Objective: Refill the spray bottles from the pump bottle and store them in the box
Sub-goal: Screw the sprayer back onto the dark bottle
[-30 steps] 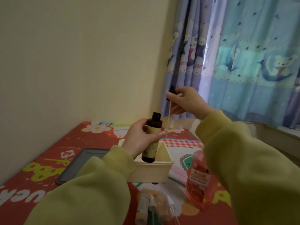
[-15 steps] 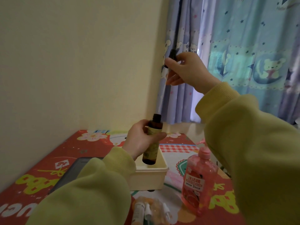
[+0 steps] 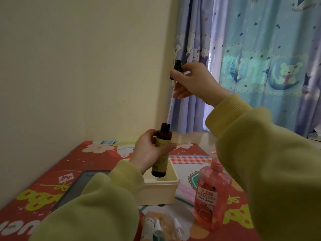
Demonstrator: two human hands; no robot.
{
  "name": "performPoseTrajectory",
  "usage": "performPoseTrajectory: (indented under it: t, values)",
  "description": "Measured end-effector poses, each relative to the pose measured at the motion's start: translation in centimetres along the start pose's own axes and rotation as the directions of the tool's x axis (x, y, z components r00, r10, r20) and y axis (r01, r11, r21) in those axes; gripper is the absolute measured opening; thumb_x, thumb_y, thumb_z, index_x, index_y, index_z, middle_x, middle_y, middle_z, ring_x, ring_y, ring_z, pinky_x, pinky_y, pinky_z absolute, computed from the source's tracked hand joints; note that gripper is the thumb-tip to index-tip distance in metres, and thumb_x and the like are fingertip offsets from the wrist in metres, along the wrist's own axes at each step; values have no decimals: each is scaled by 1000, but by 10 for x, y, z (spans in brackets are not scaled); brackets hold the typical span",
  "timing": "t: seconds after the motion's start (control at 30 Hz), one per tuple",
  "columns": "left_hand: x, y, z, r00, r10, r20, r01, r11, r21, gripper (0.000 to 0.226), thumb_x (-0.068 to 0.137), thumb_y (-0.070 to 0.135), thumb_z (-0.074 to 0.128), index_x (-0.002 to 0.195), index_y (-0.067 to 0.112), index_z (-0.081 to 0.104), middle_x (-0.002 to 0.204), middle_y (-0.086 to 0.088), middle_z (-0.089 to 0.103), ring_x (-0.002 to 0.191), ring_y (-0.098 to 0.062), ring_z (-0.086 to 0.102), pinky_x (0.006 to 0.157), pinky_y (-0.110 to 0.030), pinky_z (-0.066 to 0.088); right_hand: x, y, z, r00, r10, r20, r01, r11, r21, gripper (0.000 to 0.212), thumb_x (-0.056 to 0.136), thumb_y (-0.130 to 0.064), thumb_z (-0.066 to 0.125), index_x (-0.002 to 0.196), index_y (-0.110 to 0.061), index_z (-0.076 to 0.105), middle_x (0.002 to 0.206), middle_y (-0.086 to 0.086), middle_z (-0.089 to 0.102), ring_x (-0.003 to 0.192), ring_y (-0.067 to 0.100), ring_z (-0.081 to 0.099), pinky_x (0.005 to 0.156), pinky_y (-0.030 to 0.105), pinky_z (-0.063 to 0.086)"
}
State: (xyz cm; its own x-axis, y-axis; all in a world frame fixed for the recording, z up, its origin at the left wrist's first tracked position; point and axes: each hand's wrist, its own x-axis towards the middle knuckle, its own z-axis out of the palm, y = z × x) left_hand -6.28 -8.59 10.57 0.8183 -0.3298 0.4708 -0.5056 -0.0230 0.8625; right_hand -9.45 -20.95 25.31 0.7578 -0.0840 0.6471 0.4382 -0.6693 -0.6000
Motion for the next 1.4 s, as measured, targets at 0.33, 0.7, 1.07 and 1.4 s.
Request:
performPoseTrajectory:
  t: [0.33, 0.7, 1.07, 1.4]
  values:
    - [-1, 2, 2, 1000, 17, -3, -17, 1000, 12, 34, 75, 20, 74, 98, 20, 49, 83, 12, 55, 77, 0, 52, 61, -15, 42, -6, 14, 10, 999, 27, 37, -27, 1000, -12, 35, 93, -29, 54, 111, 1, 55, 74, 9, 65, 49, 11, 66, 57, 26, 59]
    - [-1, 3, 4, 999, 18, -29, -17, 999, 33, 36, 74, 22, 74, 99, 21, 49, 82, 14, 54, 75, 3, 51, 58, -15, 40, -16, 21, 13, 997, 35, 68, -30, 998, -64, 35, 93, -31, 53, 113, -3, 52, 74, 5, 65, 52, 9, 66, 55, 22, 58]
    - [2, 5, 0, 999, 21, -44, -22, 1000, -22, 32, 75, 19, 73, 100, 18, 54, 88, 7, 60, 85, -6, 56, 67, -20, 46, -50, 38, 29, 979, 32, 202, -1, 989, -151, 32, 96, -32, 47, 120, -11, 46, 79, -11, 58, 72, 0, 60, 67, 15, 50]
    - [-3, 3, -1, 999, 37, -21, -37, 999, 11, 31, 77, 20, 72, 103, 16, 54, 87, 8, 59, 83, -1, 54, 62, -17, 42, -60, 49, 31, 957, 41, 288, -22, 997, -71, 33, 97, -28, 45, 125, -11, 46, 94, -10, 57, 81, -2, 56, 72, 13, 46]
